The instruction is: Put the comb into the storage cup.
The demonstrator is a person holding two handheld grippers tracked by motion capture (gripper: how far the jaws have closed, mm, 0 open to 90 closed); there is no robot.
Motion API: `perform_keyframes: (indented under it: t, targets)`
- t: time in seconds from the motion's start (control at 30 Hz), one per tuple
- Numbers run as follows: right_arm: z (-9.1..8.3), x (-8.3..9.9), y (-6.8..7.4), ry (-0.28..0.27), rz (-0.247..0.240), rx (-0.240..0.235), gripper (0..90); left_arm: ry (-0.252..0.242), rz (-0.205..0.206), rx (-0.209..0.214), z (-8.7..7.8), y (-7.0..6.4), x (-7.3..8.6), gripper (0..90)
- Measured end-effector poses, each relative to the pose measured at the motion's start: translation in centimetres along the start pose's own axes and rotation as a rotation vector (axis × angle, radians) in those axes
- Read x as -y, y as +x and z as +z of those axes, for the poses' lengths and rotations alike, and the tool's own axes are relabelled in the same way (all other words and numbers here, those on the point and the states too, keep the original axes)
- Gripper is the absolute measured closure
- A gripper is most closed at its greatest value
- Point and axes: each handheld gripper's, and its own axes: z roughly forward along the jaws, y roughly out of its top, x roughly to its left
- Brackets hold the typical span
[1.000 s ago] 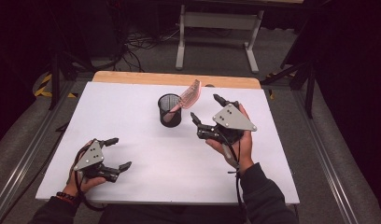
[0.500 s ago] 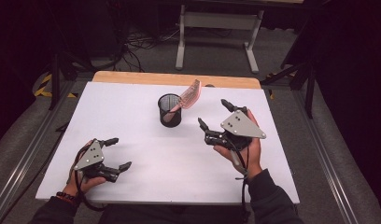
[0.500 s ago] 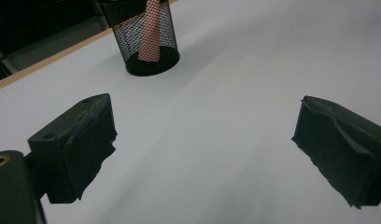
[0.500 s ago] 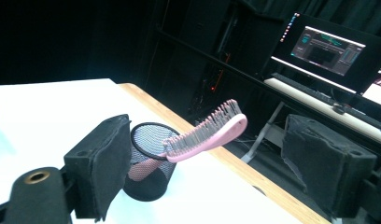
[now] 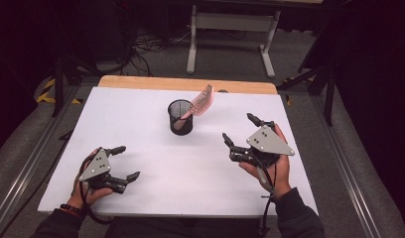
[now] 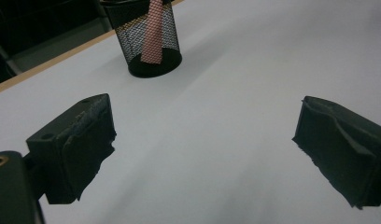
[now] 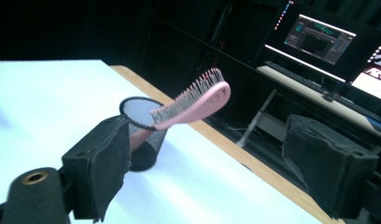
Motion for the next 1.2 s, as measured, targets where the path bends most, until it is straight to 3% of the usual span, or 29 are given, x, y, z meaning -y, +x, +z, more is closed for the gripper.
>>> perform_keyframes:
  t: [0.6, 0.87, 0.93, 1.2]
  targets:
    - [-1.9, 2.3, 0.5, 0.038, -0.015, -0.01, 13.6, 0.004, -0.001, 0.005, 0.0, 0.0, 0.0, 6.0]
    - [-1.9, 3.4, 0.9, 0.066, -0.015, -0.006, 12.9, 0.005, 0.001, 0.005, 0.0, -0.1, 0.0, 6.1]
    - [-1.7, 4.0, 1.1, 0.088, -0.038, 0.003, 12.6, 0.004, 0.002, 0.005, 0.0, -0.1, 0.0, 6.1]
    - [-1.8, 5.0, 1.3, 0.097, -0.022, -0.001, 12.3, 0.002, 0.002, 0.006, 0.0, -0.1, 0.0, 6.2]
